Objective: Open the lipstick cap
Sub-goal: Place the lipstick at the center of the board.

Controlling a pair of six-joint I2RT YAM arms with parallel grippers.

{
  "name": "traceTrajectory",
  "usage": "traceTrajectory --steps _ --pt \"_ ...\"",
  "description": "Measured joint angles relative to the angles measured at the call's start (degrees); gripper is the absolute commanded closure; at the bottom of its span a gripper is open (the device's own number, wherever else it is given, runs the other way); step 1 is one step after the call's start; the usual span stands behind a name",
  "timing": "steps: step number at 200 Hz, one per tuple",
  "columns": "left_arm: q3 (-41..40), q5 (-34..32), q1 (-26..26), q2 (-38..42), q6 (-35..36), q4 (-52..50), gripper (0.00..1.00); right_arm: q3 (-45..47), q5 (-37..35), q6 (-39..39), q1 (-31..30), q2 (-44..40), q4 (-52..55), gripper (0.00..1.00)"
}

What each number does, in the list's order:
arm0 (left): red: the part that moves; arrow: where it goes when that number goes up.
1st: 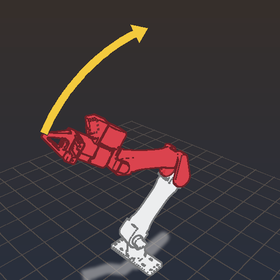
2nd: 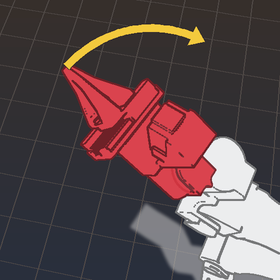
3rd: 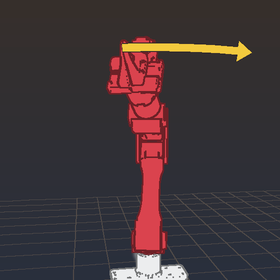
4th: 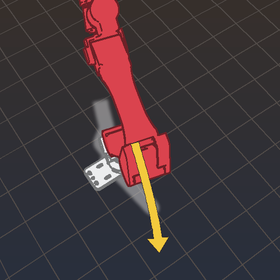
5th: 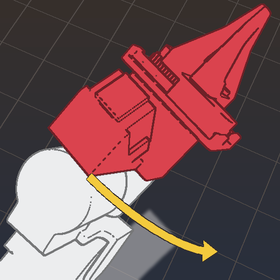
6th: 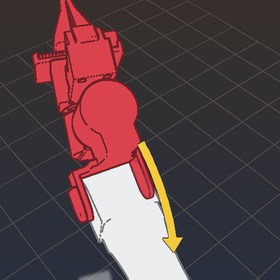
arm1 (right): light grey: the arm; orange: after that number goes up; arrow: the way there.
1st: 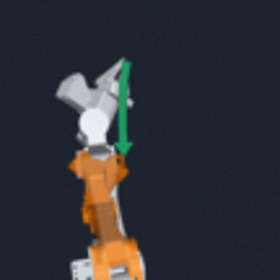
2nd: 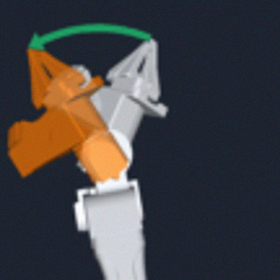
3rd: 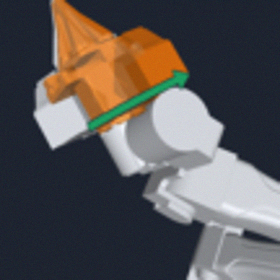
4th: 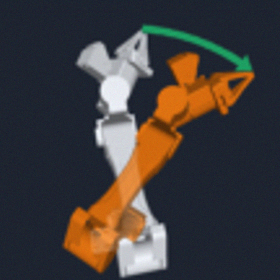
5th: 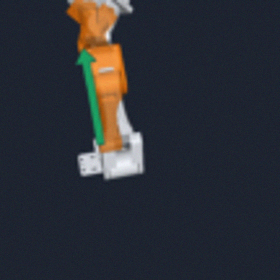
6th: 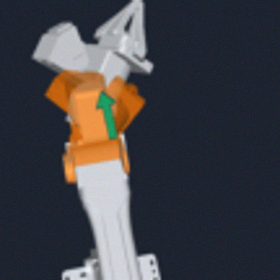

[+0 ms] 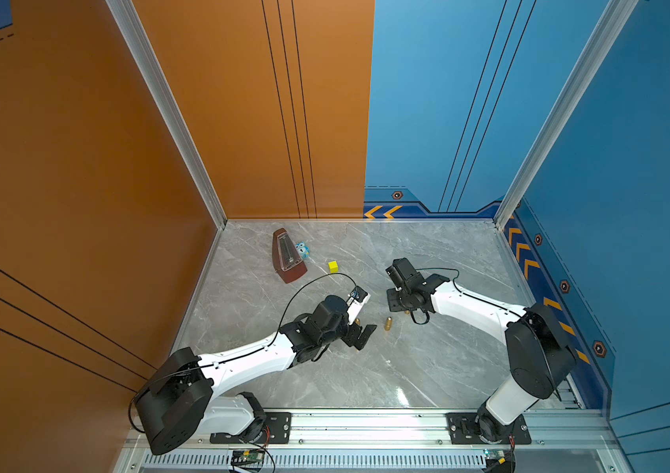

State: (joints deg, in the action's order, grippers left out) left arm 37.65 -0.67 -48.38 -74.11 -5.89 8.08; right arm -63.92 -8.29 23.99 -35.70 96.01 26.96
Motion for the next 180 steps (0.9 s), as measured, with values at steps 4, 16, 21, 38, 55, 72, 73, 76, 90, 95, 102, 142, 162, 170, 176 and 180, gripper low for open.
traceTrajectory --steps 4,16,21,38,55,72,73,76,90,95,102,142,162,170,176,180 --pt "0.0 0.0 0.0 0.0 0.0 -0.11 0.01 0.2 -0.07 0.0 0.0 0.17 -0.37 0.82" --pt "0.0 0.04 0.0 -0.02 0.0 -0.22 0.01 0.66 -0.24 -0.02 0.0 0.68 -1.27 0.82" --pt "0.02 0.04 0.0 -0.02 0.0 -0.22 0.01 0.74 -0.44 0.0 -0.02 0.96 -1.57 0.82" --pt "0.02 0.07 0.0 -0.04 -0.02 -0.22 0.01 0.98 -0.83 -0.02 -0.04 2.01 -2.89 0.83" --pt "0.04 0.13 0.0 -0.04 0.0 -0.22 0.01 1.64 -0.98 -0.04 -0.11 2.93 -4.33 0.82" --pt "0.15 0.26 -0.07 -0.15 -0.02 -0.22 0.01 2.95 -1.01 -0.17 -0.11 3.28 -5.84 0.82" --pt "0.17 0.28 -0.07 -0.15 0.0 -0.24 0.01 2.99 -1.01 -0.2 -0.11 3.28 -5.86 0.82" --pt "0.2 0.28 -0.07 -0.24 0.0 -0.24 0.02 3.26 -1.03 -0.2 -0.11 3.28 -6.03 0.82" --pt "0.37 0.35 -0.07 -0.44 0.0 -0.22 0.01 4.0 -1.03 -0.22 -0.13 3.28 -6.75 0.82" --pt "0.39 0.46 -0.07 -0.5 0.0 -0.22 0.01 4.15 -1.03 -0.22 -0.15 3.28 -7.06 0.82" --pt "0.42 0.48 -0.07 -0.59 0.0 -0.22 0.01 4.44 -1.03 -0.22 -0.15 3.28 -7.63 0.82" --pt "0.7 0.5 -0.33 -0.74 0.0 -0.22 0.01 5.62 -1.01 -0.22 -0.26 3.28 -10.1 0.82" --pt "0.83 0.66 -0.39 -0.85 0.0 -0.24 0.01 5.81 -1.01 -0.24 -0.31 3.28 -10.67 0.82" --pt "0.85 0.66 -0.39 -0.9 0.0 -0.22 0.01 5.9 -1.03 -0.24 -0.31 3.28 -10.93 0.82" --pt "0.85 0.66 -0.39 -0.9 0.0 -0.22 0.01 6.03 -1.03 -0.24 -0.31 3.28 -11.17 0.82" --pt "0.85 0.66 -0.39 -0.9 0.02 -0.24 0.01 6.05 -1.03 -0.24 -0.31 3.28 -11.21 0.82"
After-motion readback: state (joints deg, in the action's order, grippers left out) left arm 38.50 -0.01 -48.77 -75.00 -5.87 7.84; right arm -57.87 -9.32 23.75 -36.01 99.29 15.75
